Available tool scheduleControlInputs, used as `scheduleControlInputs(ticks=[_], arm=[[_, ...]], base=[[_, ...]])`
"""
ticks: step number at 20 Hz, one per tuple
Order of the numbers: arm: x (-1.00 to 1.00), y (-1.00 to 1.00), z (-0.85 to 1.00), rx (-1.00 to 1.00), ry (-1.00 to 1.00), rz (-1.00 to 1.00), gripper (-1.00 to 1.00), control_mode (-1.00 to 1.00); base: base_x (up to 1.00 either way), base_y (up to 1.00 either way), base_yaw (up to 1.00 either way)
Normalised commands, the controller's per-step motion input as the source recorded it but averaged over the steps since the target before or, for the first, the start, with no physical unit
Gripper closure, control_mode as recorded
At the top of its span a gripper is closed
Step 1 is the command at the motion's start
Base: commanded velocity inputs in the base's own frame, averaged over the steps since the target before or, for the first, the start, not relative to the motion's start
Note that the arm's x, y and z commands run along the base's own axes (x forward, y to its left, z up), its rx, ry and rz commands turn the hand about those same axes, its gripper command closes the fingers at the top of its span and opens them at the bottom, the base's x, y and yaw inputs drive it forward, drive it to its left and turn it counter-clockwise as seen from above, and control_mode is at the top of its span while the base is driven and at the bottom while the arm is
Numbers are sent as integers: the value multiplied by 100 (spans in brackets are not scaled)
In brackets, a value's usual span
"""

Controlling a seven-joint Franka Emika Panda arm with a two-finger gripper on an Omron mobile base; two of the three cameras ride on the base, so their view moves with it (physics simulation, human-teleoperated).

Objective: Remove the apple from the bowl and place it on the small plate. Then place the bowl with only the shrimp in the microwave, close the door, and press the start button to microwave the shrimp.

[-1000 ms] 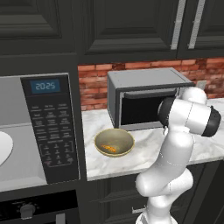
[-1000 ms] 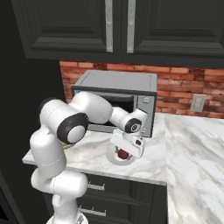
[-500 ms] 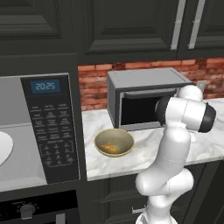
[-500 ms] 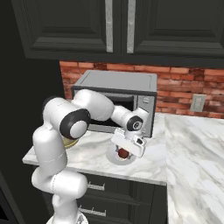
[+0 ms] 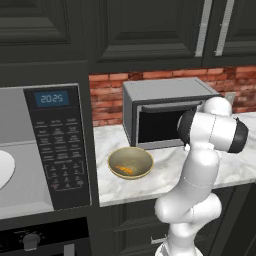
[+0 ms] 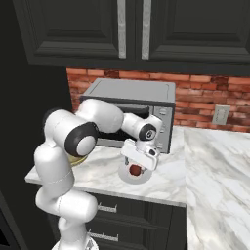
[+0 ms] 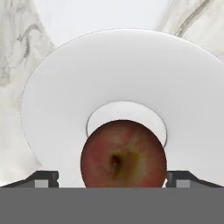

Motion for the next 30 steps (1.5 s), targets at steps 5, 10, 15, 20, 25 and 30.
scheduleControlInputs(ticks=[5,10,15,20,25,30], arm=[[-26,0,68,-2,-16,0,-100,-100],[-41,57,26,-4,-25,0,-100,-100],[-26,100,0,-2,-34,0,-100,-100],[-7,84,24,0,-13,0,-100,-100],[10,30,2,0,0,11,-100,-100],[5,22,9,3,0,10,-100,-100]], base=[[0,0,0],[0,0,0],[0,0,0],[0,0,0],[0,0,0],[0,0,0]])
